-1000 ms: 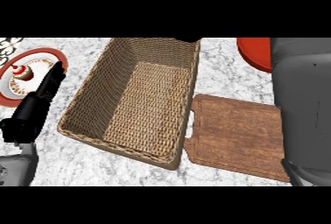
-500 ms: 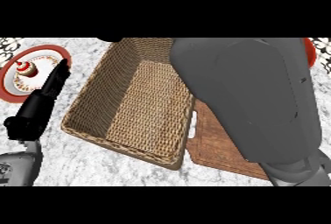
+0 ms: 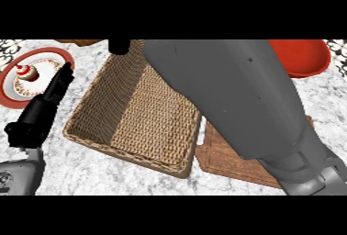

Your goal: Pick the croissant from the cutting board and place it in the basket

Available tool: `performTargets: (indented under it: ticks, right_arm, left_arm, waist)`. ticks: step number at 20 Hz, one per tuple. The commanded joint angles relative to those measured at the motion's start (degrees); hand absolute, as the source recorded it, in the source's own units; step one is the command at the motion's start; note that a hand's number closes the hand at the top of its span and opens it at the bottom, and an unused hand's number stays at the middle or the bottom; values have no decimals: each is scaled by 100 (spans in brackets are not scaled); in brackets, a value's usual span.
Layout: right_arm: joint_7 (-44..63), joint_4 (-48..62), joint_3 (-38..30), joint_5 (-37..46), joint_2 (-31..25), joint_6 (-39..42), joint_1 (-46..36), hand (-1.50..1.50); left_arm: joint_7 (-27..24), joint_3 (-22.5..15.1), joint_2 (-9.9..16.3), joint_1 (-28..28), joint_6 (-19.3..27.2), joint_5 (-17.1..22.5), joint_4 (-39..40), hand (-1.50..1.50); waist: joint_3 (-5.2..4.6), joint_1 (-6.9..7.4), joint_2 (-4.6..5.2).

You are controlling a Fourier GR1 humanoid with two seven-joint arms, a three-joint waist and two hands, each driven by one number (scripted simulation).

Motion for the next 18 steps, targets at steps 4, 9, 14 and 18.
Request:
performTargets:
  ticks: [4, 9, 14, 18]
  right_arm:
    - [487, 503, 550, 353, -40, 843, -233, 150]
    - [350, 419, 516, -50, 106, 962, 198, -150]
    - [437, 487, 215, -598, 110, 844, -93, -150]
    - [140, 131, -140, -302, 52, 348, 65, -150]
  left_arm:
    - [-167, -79, -125, 173, 107, -150, 13, 0]
    - [-128, -99, -211, -91, 177, -230, 257, 0]
    - [19, 108, 32, -399, -92, -40, 309, 0]
    - [-165, 13, -168, 70, 71, -149, -29, 0]
  waist:
    - [1, -24, -9]
    - [6, -71, -5]
    - [5, -31, 2]
    - [8, -50, -9]
